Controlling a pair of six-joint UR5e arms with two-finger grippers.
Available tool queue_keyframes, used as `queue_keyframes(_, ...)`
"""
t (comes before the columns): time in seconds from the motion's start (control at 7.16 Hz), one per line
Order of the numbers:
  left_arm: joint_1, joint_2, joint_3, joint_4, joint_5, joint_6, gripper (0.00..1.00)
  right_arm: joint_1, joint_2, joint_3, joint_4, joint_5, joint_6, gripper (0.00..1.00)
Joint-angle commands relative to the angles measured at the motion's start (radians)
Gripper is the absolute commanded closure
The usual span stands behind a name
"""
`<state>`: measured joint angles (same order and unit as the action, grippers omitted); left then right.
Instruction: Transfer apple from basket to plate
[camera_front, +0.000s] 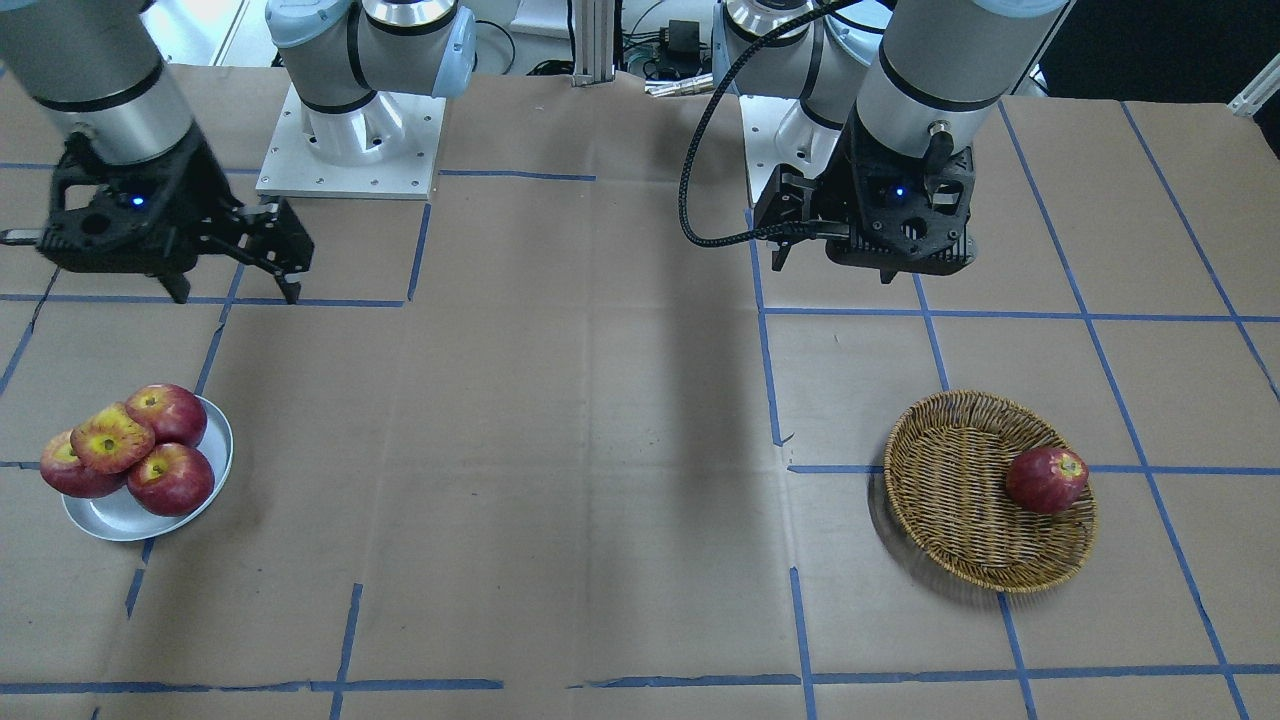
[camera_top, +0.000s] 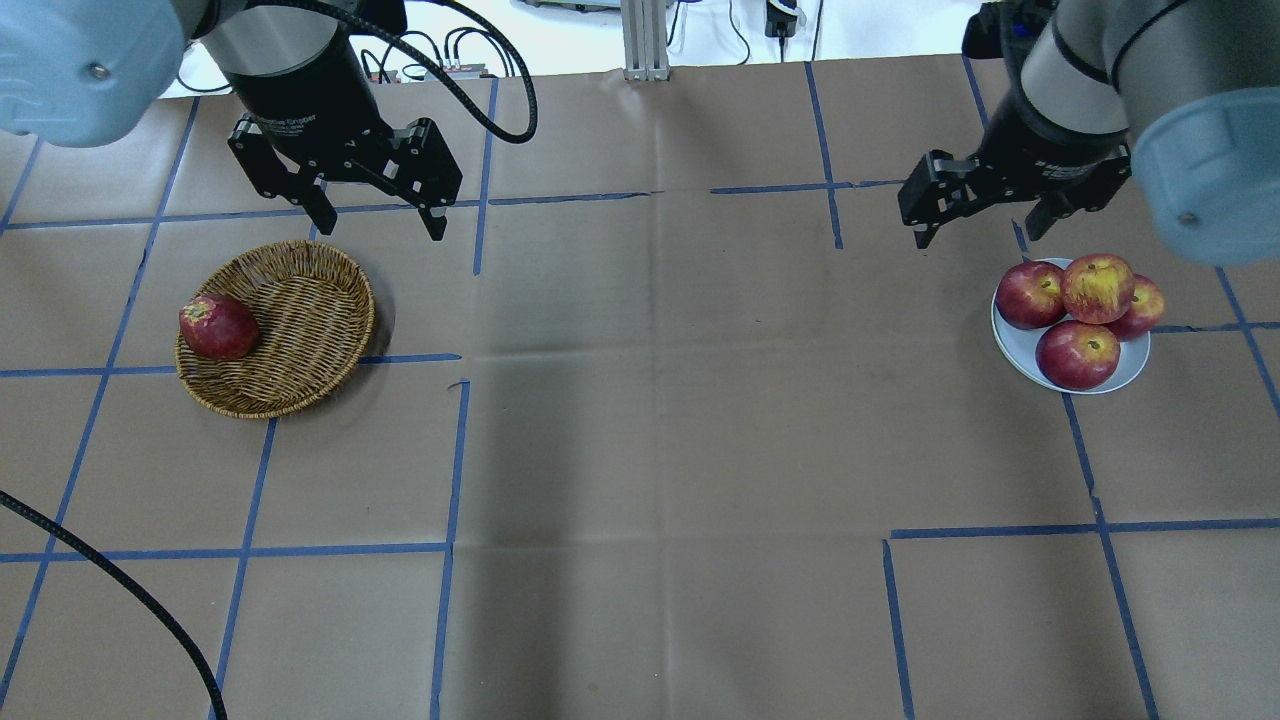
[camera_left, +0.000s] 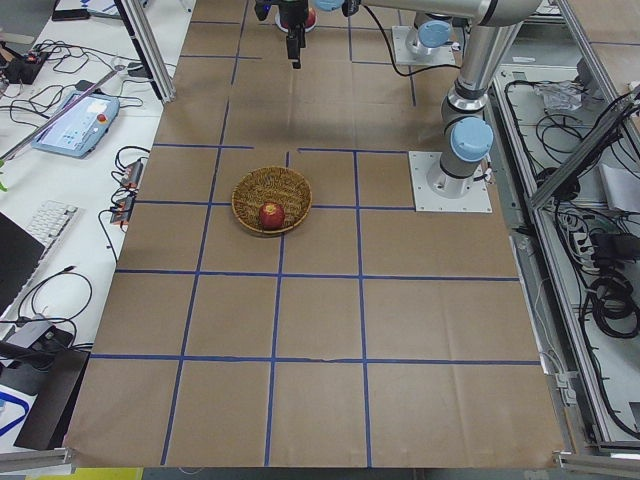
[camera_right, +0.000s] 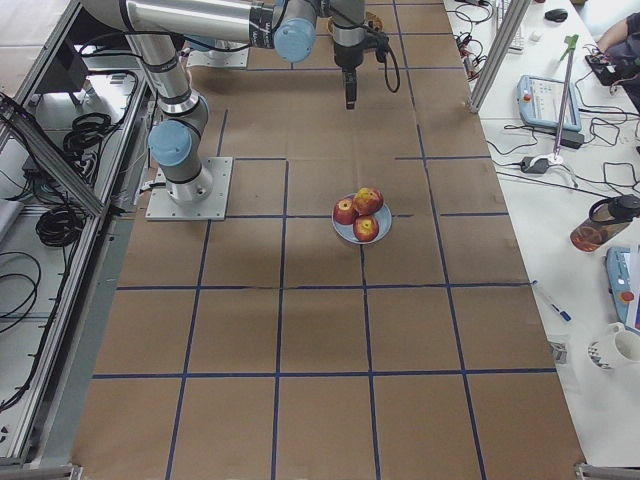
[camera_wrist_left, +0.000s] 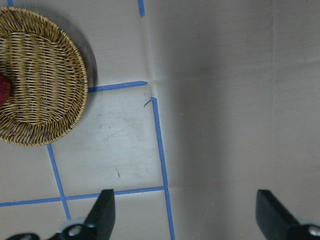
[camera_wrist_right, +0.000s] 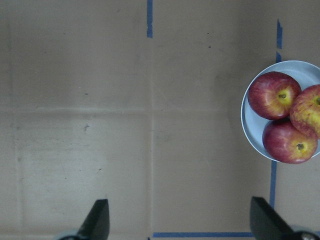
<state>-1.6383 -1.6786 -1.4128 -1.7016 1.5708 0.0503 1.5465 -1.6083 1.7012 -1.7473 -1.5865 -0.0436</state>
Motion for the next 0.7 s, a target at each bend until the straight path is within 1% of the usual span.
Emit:
queue_keyframes(0.0,0.000,-0.001,0.000,0.000,0.000,-0.001,0.01,0.060,-0.001,-0.005,0.000,-0.004,0.042,0.00)
queue_keyframes(0.56,0.000,-0.003,0.000,-0.001,0.000,0.000,0.01,0.050,0.001,-0.006,-0.003,-0.001,0.030,0.00)
